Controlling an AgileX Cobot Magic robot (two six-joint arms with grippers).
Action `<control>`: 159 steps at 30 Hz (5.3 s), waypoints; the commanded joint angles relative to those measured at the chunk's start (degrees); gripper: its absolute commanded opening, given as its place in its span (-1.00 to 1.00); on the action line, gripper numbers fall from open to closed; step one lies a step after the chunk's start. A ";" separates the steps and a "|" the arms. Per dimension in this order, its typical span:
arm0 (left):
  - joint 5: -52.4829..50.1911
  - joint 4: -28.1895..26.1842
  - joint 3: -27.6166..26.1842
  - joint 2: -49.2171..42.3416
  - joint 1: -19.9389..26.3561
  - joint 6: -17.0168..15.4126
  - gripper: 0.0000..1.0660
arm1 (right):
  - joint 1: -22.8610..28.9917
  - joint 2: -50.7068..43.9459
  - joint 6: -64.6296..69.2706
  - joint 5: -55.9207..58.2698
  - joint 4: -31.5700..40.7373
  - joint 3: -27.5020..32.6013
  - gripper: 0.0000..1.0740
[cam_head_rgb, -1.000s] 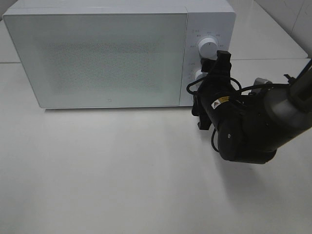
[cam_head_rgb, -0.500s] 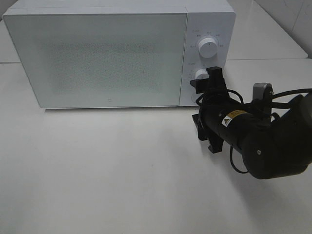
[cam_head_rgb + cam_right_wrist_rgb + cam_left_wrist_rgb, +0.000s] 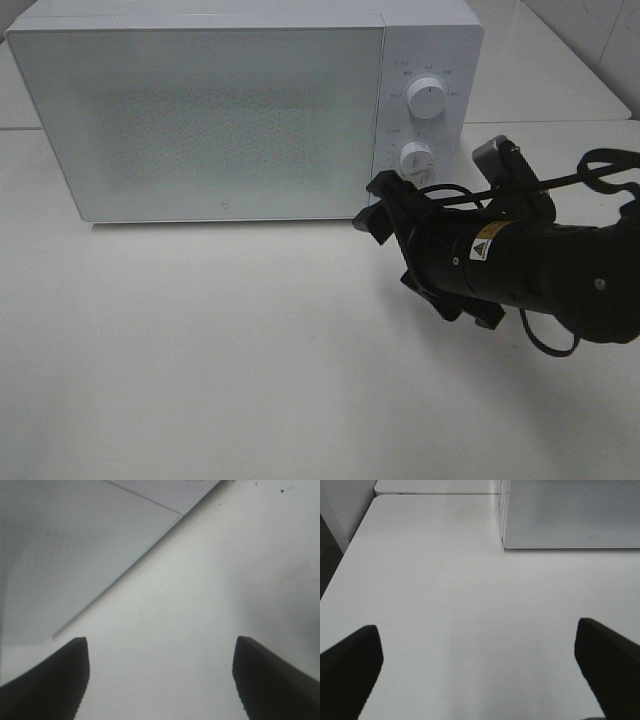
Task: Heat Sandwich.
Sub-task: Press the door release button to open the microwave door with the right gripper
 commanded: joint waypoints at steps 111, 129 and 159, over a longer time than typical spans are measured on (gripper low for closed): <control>-0.92 -0.40 0.23 -1.55 0.17 0.00 0.90 | -34.09 -98.49 -57.41 81.53 -9.68 -0.23 0.42; -0.92 -0.40 0.23 -1.55 0.17 0.00 0.90 | -34.09 -77.81 -57.47 63.43 -9.80 -0.23 0.42; -0.92 -0.40 0.23 -1.55 0.17 0.00 0.90 | -34.03 -40.16 -57.41 24.52 -10.31 0.63 0.42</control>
